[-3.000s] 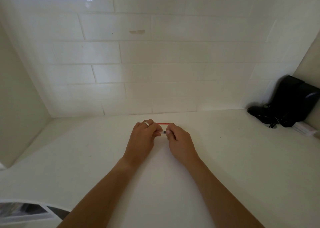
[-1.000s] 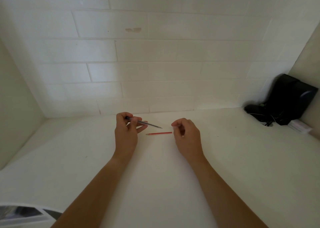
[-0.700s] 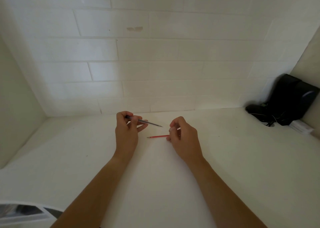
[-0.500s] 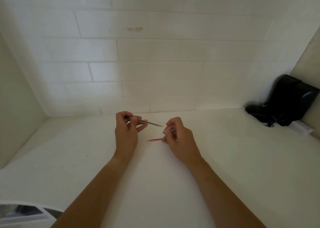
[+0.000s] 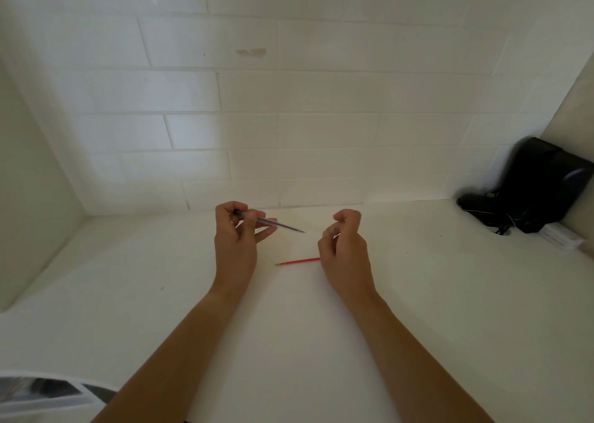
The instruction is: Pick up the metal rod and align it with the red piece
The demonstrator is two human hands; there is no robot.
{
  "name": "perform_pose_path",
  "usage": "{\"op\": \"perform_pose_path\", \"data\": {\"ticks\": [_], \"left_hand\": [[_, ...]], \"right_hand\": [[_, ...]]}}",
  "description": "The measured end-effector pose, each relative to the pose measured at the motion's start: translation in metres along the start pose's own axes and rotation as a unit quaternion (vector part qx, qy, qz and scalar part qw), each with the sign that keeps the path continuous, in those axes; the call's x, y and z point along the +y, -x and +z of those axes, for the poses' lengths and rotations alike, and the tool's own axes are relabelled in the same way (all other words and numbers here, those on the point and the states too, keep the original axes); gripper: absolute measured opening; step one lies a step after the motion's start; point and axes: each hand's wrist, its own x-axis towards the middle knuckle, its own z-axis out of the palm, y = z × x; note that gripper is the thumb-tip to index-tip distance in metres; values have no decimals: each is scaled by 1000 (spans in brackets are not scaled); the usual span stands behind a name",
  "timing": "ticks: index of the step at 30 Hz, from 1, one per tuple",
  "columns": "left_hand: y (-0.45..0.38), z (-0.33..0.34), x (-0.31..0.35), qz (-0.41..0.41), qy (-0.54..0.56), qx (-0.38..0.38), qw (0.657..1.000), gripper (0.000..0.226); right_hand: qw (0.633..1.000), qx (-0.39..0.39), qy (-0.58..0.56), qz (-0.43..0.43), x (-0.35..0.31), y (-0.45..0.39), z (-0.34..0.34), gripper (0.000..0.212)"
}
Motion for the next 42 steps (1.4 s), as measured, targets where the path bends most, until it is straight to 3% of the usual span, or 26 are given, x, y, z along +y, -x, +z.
{"op": "perform_pose_path", "data": {"ticks": [3, 7, 10, 14, 16, 42], "left_hand": [[0, 0, 0, 3, -4, 5, 1000, 8], [0, -1, 0, 5, 1, 13, 1000, 9], [0, -1, 0, 3, 9, 14, 1000, 9], [0, 0, 0, 2, 18, 17, 1000, 9], [0, 0, 0, 3, 15, 16, 1000, 9], [1, 1, -1, -26, -26, -49, 998, 10]], "right_hand": [[999, -25, 17, -8, 2, -1, 3, 11], [1000, -20, 1, -23, 3, 0, 4, 45], [998, -22, 20, -50, 0, 1, 3, 55], [999, -37, 3, 3, -3, 1, 4, 20], [999, -32, 7, -10, -1, 1, 5, 6], [997, -11, 35, -70, 2, 0, 6, 6]]}}
